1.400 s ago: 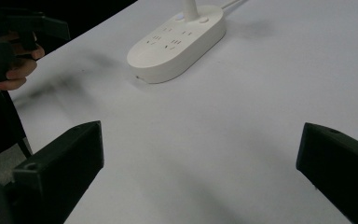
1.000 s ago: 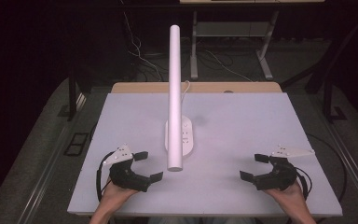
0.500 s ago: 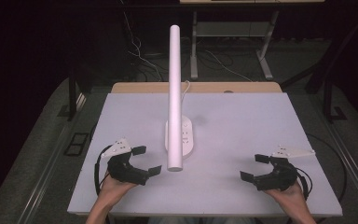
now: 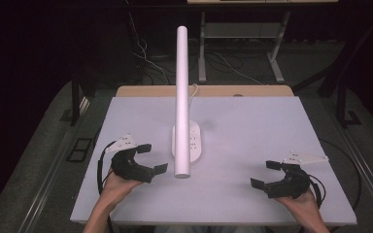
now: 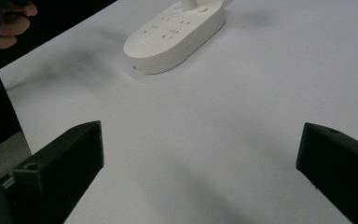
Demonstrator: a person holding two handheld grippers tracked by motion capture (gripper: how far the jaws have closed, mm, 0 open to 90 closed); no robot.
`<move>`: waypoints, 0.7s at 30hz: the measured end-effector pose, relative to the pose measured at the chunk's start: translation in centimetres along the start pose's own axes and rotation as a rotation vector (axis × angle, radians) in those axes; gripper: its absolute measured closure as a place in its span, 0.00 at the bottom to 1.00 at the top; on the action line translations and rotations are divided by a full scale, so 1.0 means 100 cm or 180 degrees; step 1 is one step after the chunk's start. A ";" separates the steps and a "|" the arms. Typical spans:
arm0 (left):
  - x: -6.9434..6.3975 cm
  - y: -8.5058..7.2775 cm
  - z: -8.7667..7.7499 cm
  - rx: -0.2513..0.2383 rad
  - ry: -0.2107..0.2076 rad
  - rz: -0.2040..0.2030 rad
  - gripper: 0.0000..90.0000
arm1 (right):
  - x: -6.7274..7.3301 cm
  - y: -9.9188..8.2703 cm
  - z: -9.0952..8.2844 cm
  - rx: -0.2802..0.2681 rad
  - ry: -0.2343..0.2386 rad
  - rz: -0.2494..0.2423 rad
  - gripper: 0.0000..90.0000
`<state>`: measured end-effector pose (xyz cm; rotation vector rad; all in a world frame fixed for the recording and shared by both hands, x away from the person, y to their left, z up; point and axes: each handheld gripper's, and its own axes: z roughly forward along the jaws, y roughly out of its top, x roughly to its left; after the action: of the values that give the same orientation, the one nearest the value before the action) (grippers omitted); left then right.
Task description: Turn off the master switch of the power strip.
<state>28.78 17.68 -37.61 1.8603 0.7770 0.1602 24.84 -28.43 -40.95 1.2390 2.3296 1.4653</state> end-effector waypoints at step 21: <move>0.020 0.030 0.010 0.0139 0.0079 0.0033 0.00 | -0.001 -0.001 -0.001 0.0019 -0.0019 -0.0001 0.00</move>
<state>32.07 17.42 -35.90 1.9070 0.7937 0.1744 24.84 -28.59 -41.02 1.2425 2.3321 1.4535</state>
